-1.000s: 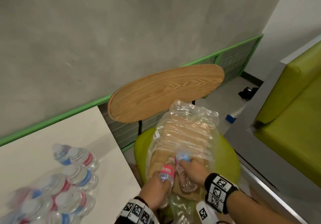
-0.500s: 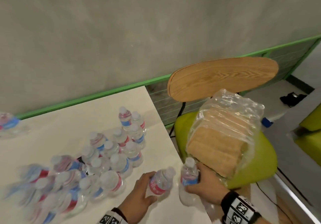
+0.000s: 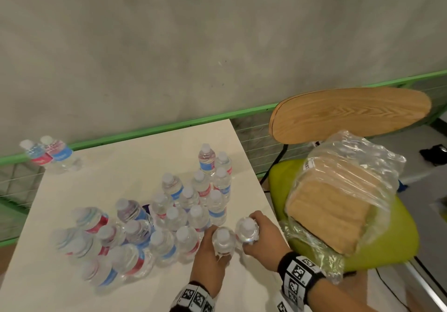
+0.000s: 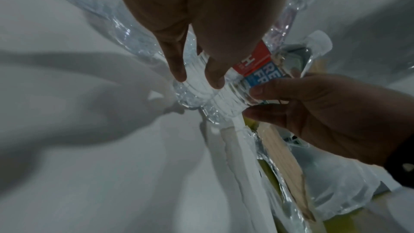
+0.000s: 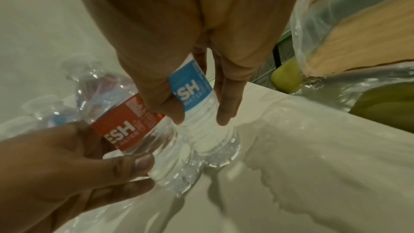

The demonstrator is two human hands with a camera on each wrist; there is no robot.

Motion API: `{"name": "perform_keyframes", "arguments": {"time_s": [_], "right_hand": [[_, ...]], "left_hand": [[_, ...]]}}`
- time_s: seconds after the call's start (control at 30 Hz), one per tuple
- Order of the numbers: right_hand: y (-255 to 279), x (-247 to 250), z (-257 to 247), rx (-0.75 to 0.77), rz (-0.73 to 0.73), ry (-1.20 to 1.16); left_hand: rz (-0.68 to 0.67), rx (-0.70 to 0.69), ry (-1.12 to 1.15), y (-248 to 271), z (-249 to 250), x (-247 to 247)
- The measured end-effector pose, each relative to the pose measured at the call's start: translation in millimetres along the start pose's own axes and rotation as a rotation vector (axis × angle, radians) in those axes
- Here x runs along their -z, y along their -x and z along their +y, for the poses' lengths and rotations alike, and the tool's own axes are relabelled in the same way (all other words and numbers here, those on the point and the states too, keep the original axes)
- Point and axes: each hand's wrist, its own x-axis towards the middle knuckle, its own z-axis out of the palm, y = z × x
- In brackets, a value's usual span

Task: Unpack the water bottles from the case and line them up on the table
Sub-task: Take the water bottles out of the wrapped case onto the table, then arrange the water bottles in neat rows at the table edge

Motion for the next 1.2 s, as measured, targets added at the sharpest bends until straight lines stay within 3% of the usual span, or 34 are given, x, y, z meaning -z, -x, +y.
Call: {"name": "perform_keyframes", "arguments": {"time_s": [0.37, 0.5, 0.63, 0.77, 0.87, 0.97, 1.03, 1.1, 1.2], "right_hand": [[-23, 1, -13, -0.026, 0.063, 0.026], [-18, 1, -16, -0.042, 0.053, 0.092], [16, 8, -25, -0.112, 0.086, 0.162], [57, 11, -51, 0.080, 0.268, 0.169], [75, 2, -94, 0.220, 0.202, 0.106], [77, -24, -135, 0.351, -0.004, 0.162], [68, -49, -156, 0.439, -0.120, 0.284], [56, -75, -171, 0.519, -0.155, 0.392], [40, -105, -192, 0.619, -0.149, 0.484]], "left_hand": [[0.001, 0.058, -0.095, -26, -8, -6], [-0.047, 0.082, -0.235, -21, -20, -2], [-0.281, 0.125, -0.228, 5, -20, 25], [-0.576, 0.119, -0.261, 50, -8, 95], [-0.643, 0.143, -0.346, 81, -13, 163], [-0.523, 0.158, -0.450, 105, -11, 240], [-0.396, 0.084, -0.668, 114, -8, 288], [-0.139, 0.002, -0.809, 118, -5, 319], [0.200, -0.157, -0.620, 108, -6, 324]]}}
